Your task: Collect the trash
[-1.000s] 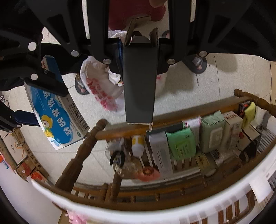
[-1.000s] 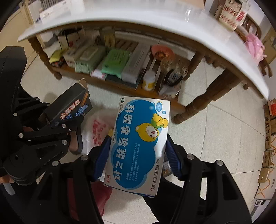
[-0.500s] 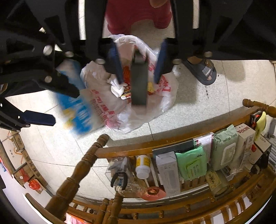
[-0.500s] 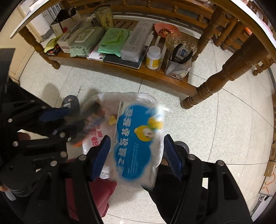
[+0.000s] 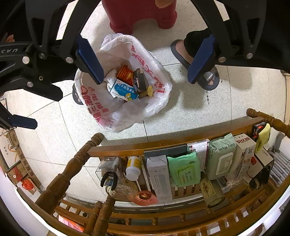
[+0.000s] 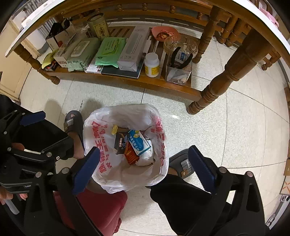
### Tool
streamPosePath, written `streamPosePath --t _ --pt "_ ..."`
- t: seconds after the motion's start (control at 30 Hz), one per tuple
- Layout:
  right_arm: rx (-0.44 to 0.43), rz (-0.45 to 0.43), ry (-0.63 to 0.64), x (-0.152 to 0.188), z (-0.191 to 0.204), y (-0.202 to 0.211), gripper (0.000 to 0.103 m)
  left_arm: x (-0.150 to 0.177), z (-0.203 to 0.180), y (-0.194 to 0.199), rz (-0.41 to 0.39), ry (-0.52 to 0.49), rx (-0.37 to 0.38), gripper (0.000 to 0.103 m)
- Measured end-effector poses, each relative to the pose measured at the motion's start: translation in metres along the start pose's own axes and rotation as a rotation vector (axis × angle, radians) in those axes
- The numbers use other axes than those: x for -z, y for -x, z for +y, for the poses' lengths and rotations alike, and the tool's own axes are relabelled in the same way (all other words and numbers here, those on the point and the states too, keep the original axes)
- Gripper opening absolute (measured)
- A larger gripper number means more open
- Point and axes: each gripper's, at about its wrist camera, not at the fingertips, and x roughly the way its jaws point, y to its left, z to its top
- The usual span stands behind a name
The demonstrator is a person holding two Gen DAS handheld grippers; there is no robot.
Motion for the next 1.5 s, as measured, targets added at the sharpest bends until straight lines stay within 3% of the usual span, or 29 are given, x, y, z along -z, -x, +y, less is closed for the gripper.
streamPosePath --t 0.2,0.63,1.0,1.5 --pt "0.003 -0.039 -0.021 -0.002 0.000 0.021 0.096 -0.004 0.005 0.022 -0.066 0.018 -0.027 0.095" --pt "0.072 -0.326 -0.064 -0.029 0.010 0.129 0.096 -0.037 0.034 0.110 -0.308 0.101 -0.115 0.095" --pt "0.098 -0.506 -0.131 -0.066 0.024 0.196 0.096 -0.074 0.058 0.182 -0.485 0.138 -0.176 0.095" --pt "0.119 -0.591 -0.129 -0.091 0.050 0.250 0.096 -0.096 0.070 0.249 -0.612 0.157 -0.205 0.095"
